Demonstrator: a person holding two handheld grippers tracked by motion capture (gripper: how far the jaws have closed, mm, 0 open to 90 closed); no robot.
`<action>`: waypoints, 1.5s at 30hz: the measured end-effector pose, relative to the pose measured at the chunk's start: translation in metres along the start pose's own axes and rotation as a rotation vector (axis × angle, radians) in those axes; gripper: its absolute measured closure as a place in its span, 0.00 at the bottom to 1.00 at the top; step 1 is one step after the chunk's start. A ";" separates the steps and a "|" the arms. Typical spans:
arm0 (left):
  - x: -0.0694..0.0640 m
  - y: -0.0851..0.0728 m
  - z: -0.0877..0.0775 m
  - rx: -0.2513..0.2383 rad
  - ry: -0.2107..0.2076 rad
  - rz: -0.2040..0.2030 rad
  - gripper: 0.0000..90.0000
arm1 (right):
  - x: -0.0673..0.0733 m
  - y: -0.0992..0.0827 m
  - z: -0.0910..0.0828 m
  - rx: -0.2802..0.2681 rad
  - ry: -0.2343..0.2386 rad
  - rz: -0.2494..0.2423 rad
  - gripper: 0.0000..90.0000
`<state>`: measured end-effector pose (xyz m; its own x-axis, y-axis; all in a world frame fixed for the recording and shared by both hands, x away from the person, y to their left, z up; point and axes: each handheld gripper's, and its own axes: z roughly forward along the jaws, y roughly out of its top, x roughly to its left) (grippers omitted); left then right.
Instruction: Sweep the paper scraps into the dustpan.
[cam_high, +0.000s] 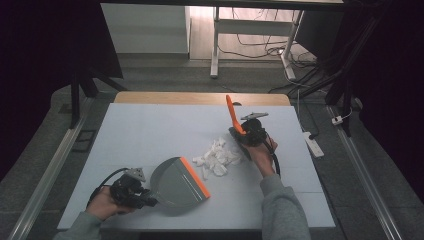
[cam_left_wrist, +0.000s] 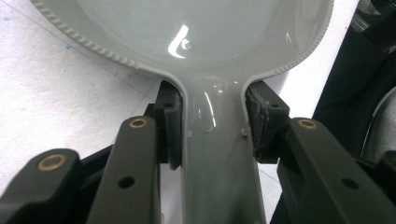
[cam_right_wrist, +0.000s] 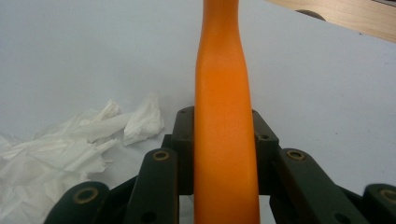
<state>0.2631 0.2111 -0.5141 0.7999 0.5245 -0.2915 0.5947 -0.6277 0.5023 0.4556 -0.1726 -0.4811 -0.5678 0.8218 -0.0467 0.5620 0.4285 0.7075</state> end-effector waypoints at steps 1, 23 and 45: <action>0.000 0.000 0.000 -0.001 0.001 0.000 0.68 | 0.000 0.000 0.001 0.002 -0.001 0.000 0.78; 0.002 0.002 0.004 -0.009 -0.016 -0.008 0.68 | 0.023 0.010 0.017 0.069 0.020 -0.074 0.78; 0.001 0.004 0.006 -0.008 -0.018 -0.006 0.68 | 0.063 0.011 0.017 0.072 0.136 -0.104 0.78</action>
<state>0.2669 0.2053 -0.5173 0.7975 0.5182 -0.3091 0.5991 -0.6196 0.5071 0.4357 -0.1099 -0.4882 -0.6986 0.7153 -0.0180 0.5347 0.5386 0.6511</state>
